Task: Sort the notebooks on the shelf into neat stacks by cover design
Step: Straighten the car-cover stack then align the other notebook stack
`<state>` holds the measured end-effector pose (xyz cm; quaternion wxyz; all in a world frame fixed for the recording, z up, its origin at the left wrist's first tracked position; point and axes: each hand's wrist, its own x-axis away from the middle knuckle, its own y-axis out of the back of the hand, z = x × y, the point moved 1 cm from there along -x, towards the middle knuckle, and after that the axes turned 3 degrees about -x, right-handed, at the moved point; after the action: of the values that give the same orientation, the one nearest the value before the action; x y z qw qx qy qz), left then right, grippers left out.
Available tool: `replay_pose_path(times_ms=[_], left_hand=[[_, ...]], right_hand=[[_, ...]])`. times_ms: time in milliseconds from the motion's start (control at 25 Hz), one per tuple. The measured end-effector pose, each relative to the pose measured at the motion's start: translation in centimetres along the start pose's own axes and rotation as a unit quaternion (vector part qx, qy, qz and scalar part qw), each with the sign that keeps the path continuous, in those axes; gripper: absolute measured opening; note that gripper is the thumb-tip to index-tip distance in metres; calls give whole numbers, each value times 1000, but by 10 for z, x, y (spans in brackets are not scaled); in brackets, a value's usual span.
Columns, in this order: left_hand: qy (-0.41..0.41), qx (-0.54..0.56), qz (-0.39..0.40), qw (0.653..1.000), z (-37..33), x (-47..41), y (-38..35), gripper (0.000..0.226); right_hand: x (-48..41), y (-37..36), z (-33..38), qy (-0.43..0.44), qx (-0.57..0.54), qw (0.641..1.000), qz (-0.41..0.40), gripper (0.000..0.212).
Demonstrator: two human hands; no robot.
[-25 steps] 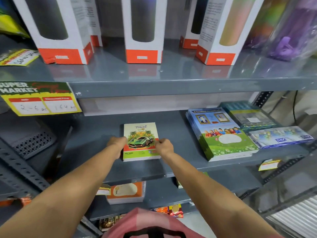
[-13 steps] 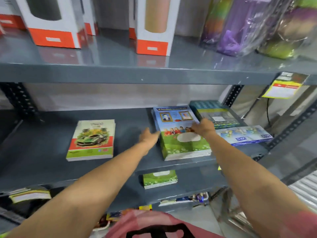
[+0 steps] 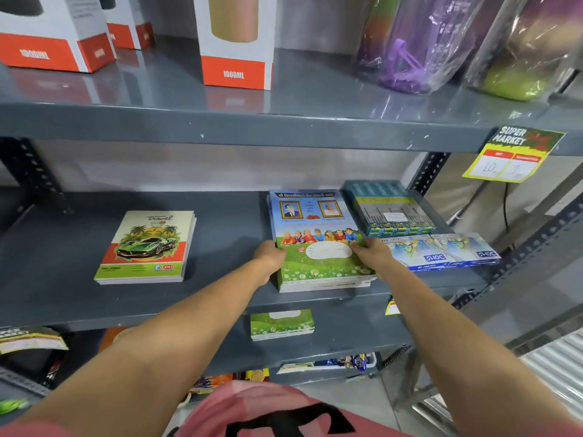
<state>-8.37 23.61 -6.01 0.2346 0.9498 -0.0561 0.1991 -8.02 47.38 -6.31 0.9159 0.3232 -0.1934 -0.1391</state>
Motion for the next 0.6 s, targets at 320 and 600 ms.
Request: replay_pose_path(times_ms=[320, 600], left_hand=[[30, -8, -53, 998, 18, -6, 43, 31], [53, -19, -140, 989, 47, 2, 88, 21]], right_hand=[[17, -37, 24, 29, 23, 999, 1, 42], [40, -88, 56, 42, 31, 998, 23, 43]])
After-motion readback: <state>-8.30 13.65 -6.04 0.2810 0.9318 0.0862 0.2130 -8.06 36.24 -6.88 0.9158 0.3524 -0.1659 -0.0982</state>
